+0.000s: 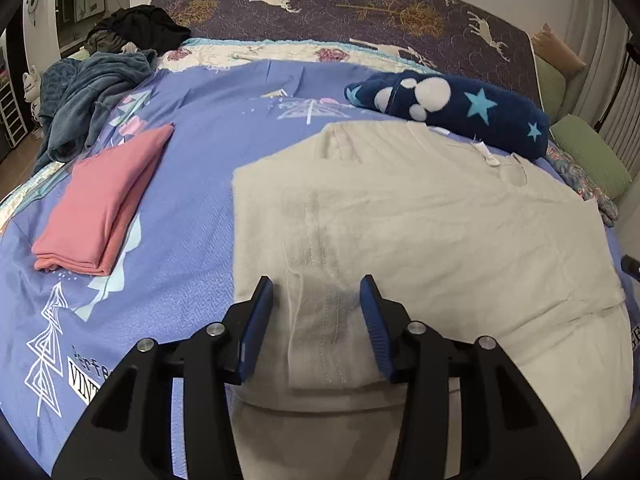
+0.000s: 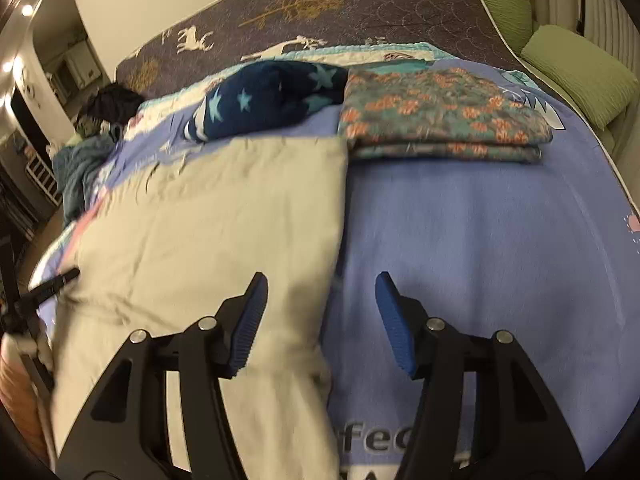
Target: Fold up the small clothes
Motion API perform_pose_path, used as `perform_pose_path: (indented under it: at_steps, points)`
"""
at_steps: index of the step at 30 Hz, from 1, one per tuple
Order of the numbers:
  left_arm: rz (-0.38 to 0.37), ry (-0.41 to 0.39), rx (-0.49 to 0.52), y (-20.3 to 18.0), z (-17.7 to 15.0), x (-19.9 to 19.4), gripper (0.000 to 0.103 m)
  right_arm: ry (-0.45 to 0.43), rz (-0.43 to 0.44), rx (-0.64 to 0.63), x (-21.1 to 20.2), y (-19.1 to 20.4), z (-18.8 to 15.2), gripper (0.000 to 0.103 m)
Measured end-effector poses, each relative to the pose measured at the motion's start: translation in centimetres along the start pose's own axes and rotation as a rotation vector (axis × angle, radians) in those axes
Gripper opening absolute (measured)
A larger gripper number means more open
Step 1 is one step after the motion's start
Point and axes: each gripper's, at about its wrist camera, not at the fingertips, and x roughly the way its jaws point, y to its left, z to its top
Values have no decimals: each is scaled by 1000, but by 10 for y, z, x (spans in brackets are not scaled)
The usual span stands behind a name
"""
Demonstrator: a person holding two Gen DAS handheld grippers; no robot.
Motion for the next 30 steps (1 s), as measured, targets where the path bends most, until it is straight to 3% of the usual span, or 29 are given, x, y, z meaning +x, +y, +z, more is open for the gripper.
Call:
perform_pose_path:
  at_steps: [3,6,13,14,15,16,18,20,21,24,27,29,30]
  points:
    - [28,-49,-44,14,7,-11,47,10,45,32,15,-9,23,59]
    - [32,-31,-121,38,16,-8,47,31,51,62,36,-19,42,59]
    - [-200,86,-239,64,47,43,54,51,129,109,81,-29,70,64]
    - [-202,99,-256,63,51,53,54,46,141,118,84,-29,73,48]
    - [-209,100,-260,60,54,58,32,45,163,127,86,-29,76,28]
    - [-228,86,-251,55,60,61,4,52,196,137,88,-27,78,5]
    - [-215,33,-210,44,64,51,3,2,195,117,77,-20,80,4]
    - [-129,-14,-136,34,64,42,3,-70,149,50,64,-9,79,4]
    - [-82,-4,-106,32,64,46,3,-50,115,32,70,-8,79,4]
    - [-69,30,-79,31,57,57,4,62,85,54,99,-14,73,6]
    - [-89,0,-96,35,54,42,5,29,131,107,85,-18,70,23]
    - [-98,-22,-113,43,51,24,13,12,132,92,72,-19,67,29]
    - [-95,-40,-117,47,49,11,25,5,115,82,62,-21,64,30]
